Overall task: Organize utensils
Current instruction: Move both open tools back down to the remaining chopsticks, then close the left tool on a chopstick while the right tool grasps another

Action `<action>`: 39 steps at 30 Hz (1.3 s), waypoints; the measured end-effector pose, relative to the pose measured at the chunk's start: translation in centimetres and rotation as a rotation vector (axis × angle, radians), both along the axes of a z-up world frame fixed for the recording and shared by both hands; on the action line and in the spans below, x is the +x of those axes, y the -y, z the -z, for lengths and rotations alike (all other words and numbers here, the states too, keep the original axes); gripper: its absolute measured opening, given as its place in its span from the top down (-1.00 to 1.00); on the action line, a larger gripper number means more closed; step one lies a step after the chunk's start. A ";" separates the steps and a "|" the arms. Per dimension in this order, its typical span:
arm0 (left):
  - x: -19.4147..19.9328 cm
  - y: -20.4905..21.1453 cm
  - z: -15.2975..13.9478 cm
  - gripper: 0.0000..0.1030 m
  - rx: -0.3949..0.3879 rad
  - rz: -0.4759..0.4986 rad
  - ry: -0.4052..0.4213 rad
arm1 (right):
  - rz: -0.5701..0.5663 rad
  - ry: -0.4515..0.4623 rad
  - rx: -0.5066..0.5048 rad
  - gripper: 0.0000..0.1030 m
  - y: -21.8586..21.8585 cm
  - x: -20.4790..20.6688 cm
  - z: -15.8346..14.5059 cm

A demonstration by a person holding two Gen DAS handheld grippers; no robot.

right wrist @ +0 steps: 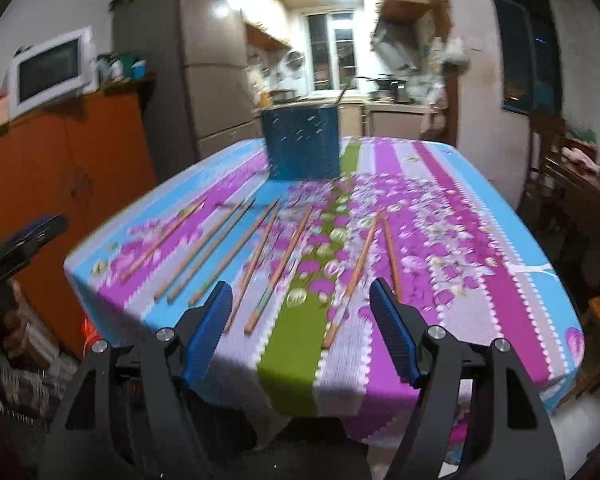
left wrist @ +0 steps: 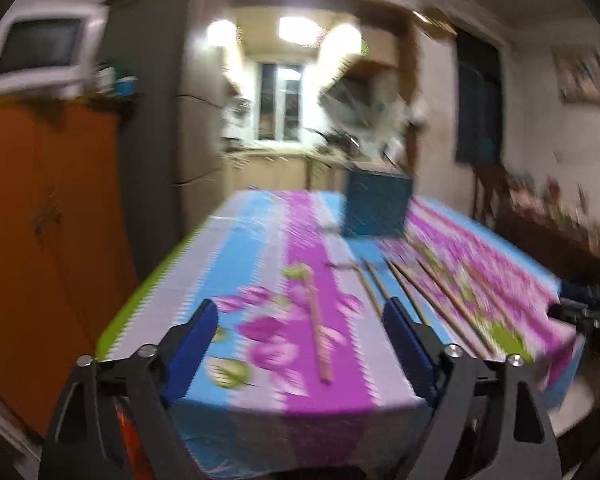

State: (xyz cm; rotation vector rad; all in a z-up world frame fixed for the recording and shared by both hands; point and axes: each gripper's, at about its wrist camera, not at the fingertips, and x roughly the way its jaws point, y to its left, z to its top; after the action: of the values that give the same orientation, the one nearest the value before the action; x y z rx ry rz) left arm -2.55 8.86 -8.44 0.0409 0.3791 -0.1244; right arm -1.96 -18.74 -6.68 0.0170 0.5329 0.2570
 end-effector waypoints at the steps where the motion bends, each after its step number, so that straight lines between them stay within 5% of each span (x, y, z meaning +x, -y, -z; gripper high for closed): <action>1: 0.2 1.4 0.4 -0.53 0.036 0.029 -0.016 | -0.019 0.005 -0.007 -0.20 0.2 -0.1 0.4; 6: 2.0 6.6 2.8 -0.17 0.127 0.165 -0.139 | -0.040 -0.035 0.077 0.32 3.0 0.9 1.9; 11: 3.7 9.8 4.5 0.21 0.169 0.243 -0.255 | -0.053 -0.040 0.087 0.36 4.5 1.2 2.6; 19: 4.9 10.7 6.5 0.55 0.192 0.173 -0.316 | -0.094 -0.068 0.103 0.39 5.2 1.6 3.6; 39: 5.6 11.7 6.8 0.80 0.178 0.139 -0.321 | -0.194 -0.068 0.106 0.54 4.7 2.1 3.7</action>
State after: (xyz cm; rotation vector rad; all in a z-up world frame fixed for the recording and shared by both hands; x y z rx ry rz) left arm 3.10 -2.85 -15.27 0.2256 0.7074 -0.2359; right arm 0.10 -23.47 -10.37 0.0779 0.5892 0.4758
